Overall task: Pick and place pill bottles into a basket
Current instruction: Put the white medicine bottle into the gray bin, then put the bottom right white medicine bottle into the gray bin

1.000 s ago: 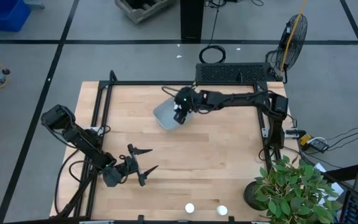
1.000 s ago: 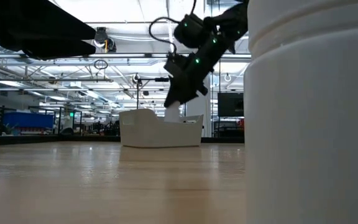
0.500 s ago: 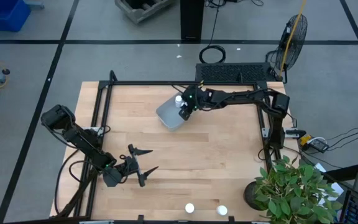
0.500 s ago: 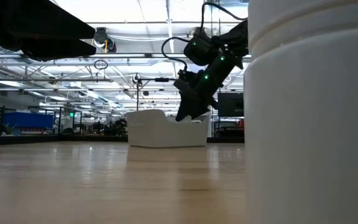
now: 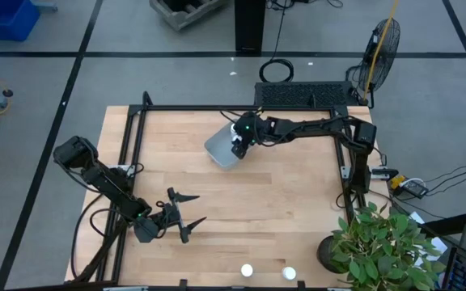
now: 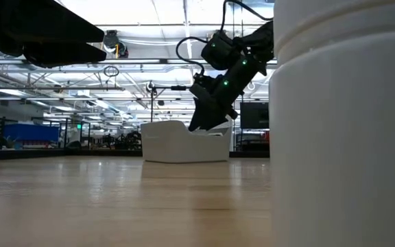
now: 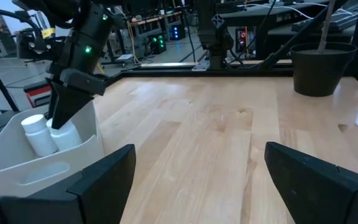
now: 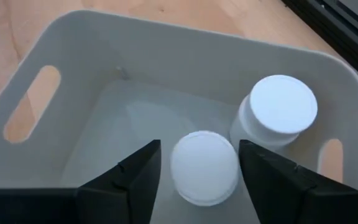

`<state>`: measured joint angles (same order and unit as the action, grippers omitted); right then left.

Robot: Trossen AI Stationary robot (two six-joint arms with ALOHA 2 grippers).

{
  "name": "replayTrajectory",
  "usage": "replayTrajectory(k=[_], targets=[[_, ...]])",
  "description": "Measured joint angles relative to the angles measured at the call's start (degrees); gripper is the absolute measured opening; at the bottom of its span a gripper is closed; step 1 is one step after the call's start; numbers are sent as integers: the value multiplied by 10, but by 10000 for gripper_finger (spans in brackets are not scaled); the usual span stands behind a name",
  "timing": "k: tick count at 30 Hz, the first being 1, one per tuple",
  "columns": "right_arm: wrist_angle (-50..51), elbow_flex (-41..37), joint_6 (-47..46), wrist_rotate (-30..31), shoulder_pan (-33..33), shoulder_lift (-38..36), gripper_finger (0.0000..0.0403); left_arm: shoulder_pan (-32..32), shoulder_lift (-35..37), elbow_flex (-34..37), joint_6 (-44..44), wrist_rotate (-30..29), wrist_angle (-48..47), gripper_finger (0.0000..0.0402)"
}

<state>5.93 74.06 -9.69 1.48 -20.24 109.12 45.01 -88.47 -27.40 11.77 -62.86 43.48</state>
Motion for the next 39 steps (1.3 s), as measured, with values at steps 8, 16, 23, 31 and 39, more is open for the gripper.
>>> replayTrajectory(k=[8, 16, 23, 31, 39], targets=[[-3, 0, -1, -2, 24, -40, 242, 0, 0, 0, 2, 0, -3, 363], [33, 0, 6, -16, 173, -107, 243, -2, 0, 0, 17, 9, -19, 363], [33, 0, 18, 8, 360, -110, 238, -7, 0, 0, 40, 16, -20, 363], [23, 0, -1, 167, 552, -106, 239, -8, 0, 0, 64, 20, -13, 363], [-63, 0, -5, 194, 617, -51, 232, -9, 0, 0, 89, 14, 5, 363]])
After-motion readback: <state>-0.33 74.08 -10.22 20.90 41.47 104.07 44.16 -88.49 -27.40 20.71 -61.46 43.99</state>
